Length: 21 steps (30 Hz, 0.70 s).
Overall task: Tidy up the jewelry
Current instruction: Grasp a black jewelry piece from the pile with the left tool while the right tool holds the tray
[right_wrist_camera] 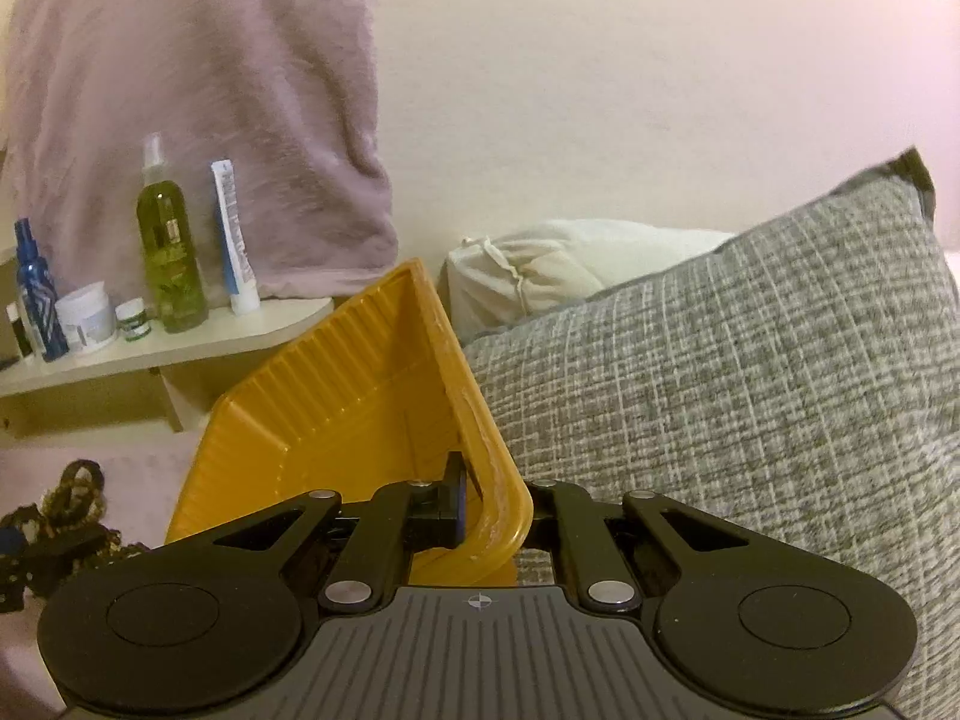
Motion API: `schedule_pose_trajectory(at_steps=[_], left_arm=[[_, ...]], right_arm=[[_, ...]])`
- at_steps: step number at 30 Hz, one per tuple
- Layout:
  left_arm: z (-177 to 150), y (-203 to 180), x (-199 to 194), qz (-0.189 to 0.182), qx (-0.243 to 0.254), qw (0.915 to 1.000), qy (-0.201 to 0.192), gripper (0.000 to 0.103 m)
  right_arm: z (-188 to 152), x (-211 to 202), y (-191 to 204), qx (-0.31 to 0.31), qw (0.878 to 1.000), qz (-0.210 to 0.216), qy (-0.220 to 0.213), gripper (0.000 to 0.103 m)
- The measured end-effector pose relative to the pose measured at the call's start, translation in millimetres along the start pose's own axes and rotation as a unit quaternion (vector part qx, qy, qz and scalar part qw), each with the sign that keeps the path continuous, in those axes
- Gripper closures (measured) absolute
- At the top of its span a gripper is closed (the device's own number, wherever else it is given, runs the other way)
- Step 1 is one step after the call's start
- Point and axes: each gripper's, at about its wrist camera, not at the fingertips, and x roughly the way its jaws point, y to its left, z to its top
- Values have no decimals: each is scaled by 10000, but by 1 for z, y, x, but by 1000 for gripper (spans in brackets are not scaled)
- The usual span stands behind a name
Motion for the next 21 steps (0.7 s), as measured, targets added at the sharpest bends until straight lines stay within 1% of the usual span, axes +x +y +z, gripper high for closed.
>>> schedule_pose_trajectory(at_steps=[2, 3, 6, 13, 21], left_arm=[[0, 0, 5, 42, 76, 10000, 31, 66], [0, -1, 8, 40, 114, 9999, 66, 71], [1, 1, 9, 34, 124, 9999, 75, 79], [4, 3, 6, -15, 57, 10000, 18, 80], [15, 5, -9, -39, -80, 9997, -222, 83]], right_arm=[[1, 1, 2, -57, 10000, -8, -13, 94], [0, 0, 3, -99, 9999, -16, -27, 94], [1, 0, 4, -183, 9998, -25, -53, 94], [2, 0, 4, -262, 9996, -40, -76, 94], [3, -1, 3, -311, 9995, -2, -115, 94]])
